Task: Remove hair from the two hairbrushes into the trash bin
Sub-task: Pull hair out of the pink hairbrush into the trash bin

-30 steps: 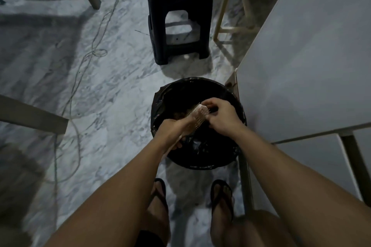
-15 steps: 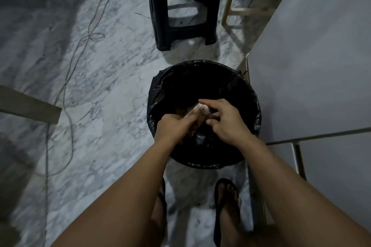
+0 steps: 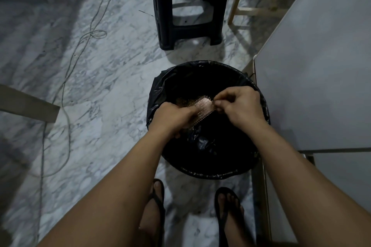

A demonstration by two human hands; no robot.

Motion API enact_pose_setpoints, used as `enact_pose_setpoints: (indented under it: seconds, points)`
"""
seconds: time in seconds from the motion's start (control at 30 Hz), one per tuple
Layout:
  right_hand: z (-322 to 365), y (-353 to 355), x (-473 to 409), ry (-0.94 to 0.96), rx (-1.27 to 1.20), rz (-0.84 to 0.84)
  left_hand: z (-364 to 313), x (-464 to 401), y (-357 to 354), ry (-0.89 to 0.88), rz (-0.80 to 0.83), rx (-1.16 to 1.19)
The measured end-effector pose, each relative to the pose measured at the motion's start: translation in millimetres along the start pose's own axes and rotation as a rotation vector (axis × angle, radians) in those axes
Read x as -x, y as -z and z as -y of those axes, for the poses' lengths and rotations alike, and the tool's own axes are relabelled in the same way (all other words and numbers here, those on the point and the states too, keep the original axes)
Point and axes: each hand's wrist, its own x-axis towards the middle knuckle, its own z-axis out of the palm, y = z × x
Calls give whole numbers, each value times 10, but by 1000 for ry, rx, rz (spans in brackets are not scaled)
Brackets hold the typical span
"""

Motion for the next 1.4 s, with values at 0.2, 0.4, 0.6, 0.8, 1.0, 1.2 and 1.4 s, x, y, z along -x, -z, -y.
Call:
enact_pose_setpoints:
  seconds: [0.2,0.4,0.6,0.8,1.0,1.2,1.4]
  points:
    - [-78,95,-70,-37,-47,-67,-4,3,-3,-14,-12,-78]
    - [-19,173,-31,-1,45,155,-94,54,-54,-13,-46,-161]
    - [-20,145,23,15,-4,140,-187,107,-65,17,-68,-217]
    - [10,196,33,-8,-66,174,-170,94,-57,-13,-127,-357]
    - [-70,336,-29,-114,-87,68,-122,40,-5,0,-173,-366]
    - [-149,472,-58,-208,-79,-86,-115,35,31,0,-231,-410]
    - [-168,433,-92,-247,133,-276,-159,33,-4,-14,-289,-448]
